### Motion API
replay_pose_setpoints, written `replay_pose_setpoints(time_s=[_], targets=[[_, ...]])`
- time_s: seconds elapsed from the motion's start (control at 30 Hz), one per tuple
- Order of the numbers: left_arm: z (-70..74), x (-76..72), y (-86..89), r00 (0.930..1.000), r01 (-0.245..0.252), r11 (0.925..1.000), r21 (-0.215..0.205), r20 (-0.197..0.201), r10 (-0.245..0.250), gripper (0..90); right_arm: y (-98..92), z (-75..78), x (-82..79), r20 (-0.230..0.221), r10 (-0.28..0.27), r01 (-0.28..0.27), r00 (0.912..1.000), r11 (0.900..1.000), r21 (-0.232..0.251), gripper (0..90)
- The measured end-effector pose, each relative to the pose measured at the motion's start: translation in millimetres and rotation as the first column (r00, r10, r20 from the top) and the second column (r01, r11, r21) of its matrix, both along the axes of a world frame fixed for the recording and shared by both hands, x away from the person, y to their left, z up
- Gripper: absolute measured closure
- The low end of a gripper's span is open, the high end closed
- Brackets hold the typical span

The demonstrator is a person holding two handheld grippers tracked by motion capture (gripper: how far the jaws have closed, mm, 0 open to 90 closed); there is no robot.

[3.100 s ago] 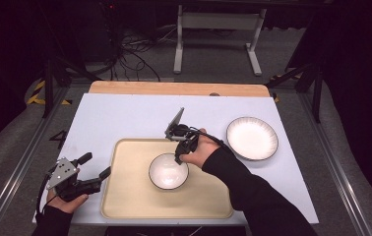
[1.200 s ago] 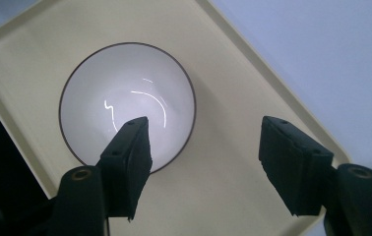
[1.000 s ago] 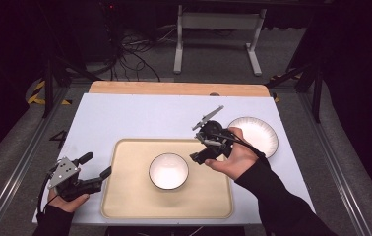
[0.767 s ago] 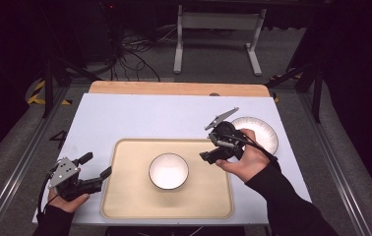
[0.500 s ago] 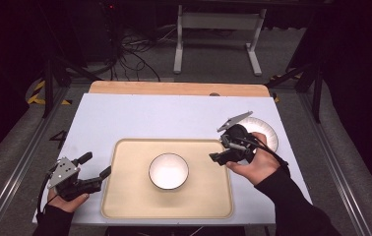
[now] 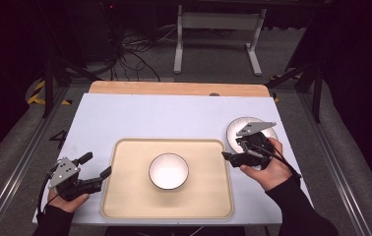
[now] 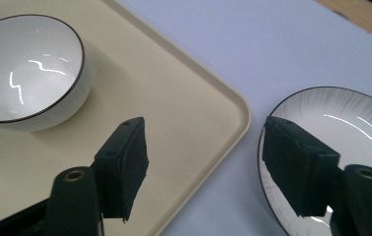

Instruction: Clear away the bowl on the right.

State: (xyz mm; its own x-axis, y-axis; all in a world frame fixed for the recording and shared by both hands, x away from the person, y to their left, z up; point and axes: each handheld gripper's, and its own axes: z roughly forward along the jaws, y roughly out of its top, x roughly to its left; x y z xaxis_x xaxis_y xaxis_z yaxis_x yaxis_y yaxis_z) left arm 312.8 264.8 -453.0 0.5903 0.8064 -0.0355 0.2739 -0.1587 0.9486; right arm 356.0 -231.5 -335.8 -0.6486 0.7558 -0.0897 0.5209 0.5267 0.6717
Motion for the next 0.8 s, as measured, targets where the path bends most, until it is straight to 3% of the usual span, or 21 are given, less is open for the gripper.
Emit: replay_pose_setpoints(time_s=[0.13, 0.33, 0.47, 0.67, 0.8], targets=[[-0.3, 0.4, -0.1, 1.0, 0.002, 1.0, 0.002, -0.005, -0.002, 15.2, -5.6, -10.6, -1.9, 0.034, -0.007, 0.005, 0.9994, 0.999, 0.043, 33.9], [-0.3, 0.3, 0.5, 1.0, -0.002, 1.0, -0.003, -0.001, 0.002, 15.2, -13.8, -37.9, -7.4, 0.132, -0.03, 0.016, 0.9908, 0.994, 0.105, 33.8], [-0.2, 0.2, 0.5, 1.0, 0.0, 1.0, -0.001, 0.001, 0.0, 15.2, -18.9, -45.8, -9.7, 0.159, -0.046, 0.028, 0.9863, 0.993, 0.111, 32.0], [0.1, 0.1, 0.3, 1.0, -0.001, 1.0, -0.001, 0.003, 0.001, 15.2, -30.1, -58.3, -15.2, 0.241, -0.077, 0.046, 0.9674, 0.99, 0.132, 27.3], [0.0, 0.0, -0.1, 1.0, 0.0, 1.0, -0.001, 0.0, 0.0, 15.2, -35.8, -67.7, -18.3, 0.281, -0.082, 0.032, 0.9562, 0.984, 0.178, 24.3]])
